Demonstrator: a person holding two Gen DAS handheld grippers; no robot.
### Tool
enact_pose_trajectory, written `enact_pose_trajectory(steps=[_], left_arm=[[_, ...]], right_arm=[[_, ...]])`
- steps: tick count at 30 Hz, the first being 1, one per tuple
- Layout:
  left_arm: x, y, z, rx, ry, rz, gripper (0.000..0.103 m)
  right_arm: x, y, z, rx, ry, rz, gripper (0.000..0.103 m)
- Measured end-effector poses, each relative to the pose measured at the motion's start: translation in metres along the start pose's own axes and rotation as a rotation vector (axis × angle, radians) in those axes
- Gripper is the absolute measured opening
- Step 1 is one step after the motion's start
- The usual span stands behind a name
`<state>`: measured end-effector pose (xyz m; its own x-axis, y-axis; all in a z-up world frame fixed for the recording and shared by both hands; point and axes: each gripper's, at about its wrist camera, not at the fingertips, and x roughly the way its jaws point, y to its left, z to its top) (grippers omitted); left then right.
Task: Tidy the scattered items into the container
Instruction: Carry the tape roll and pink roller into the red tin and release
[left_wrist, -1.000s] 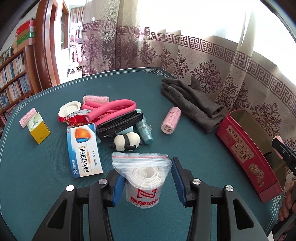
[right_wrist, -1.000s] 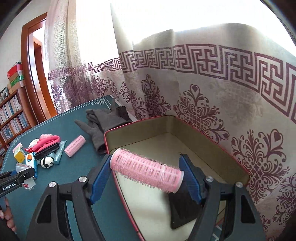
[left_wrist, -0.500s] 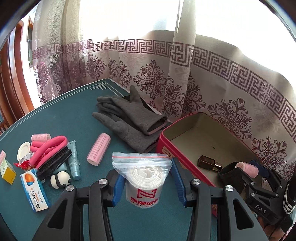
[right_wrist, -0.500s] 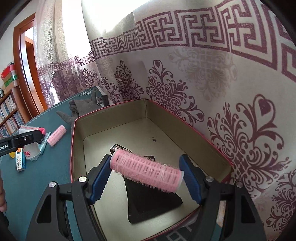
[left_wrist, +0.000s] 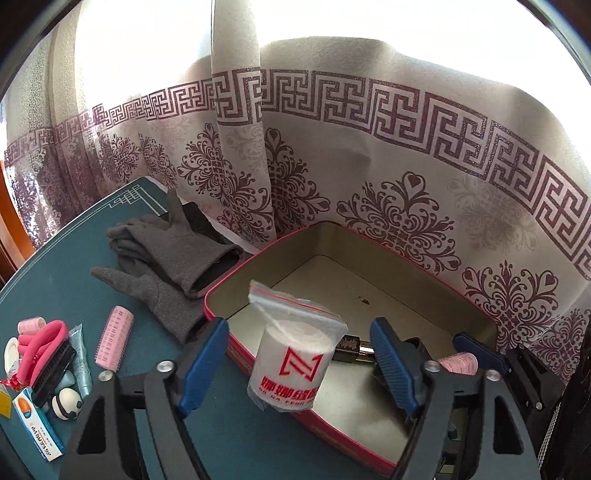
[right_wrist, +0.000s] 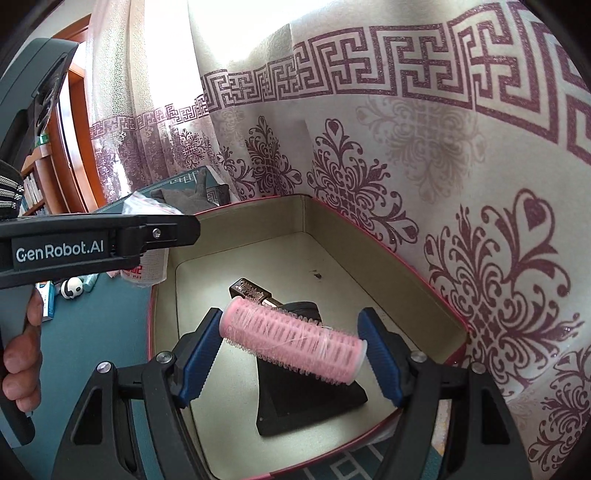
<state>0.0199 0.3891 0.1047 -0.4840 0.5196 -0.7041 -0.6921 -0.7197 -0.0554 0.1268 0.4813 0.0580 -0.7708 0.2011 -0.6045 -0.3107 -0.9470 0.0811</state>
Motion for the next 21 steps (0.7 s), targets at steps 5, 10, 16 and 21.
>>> enact_pose_trajectory(steps=[5, 10, 16, 21], left_arm=[[-0.003, 0.011, -0.002, -0.026, -0.009, 0.018, 0.09], [-0.003, 0.029, -0.009, -0.088, 0.004, 0.041, 0.09], [-0.003, 0.048, -0.024, -0.149, 0.029, 0.059, 0.09], [-0.005, 0.064, -0.037, -0.194, 0.045, 0.089, 0.09]], right_arm=[[0.0, -0.002, -0.002, 0.01, 0.01, 0.002, 0.079], [-0.003, -0.003, -0.002, 0.024, 0.007, 0.013, 0.079], [-0.009, -0.009, 0.0, 0.061, -0.006, 0.001, 0.079], [-0.013, -0.009, 0.0, 0.075, -0.009, -0.008, 0.079]])
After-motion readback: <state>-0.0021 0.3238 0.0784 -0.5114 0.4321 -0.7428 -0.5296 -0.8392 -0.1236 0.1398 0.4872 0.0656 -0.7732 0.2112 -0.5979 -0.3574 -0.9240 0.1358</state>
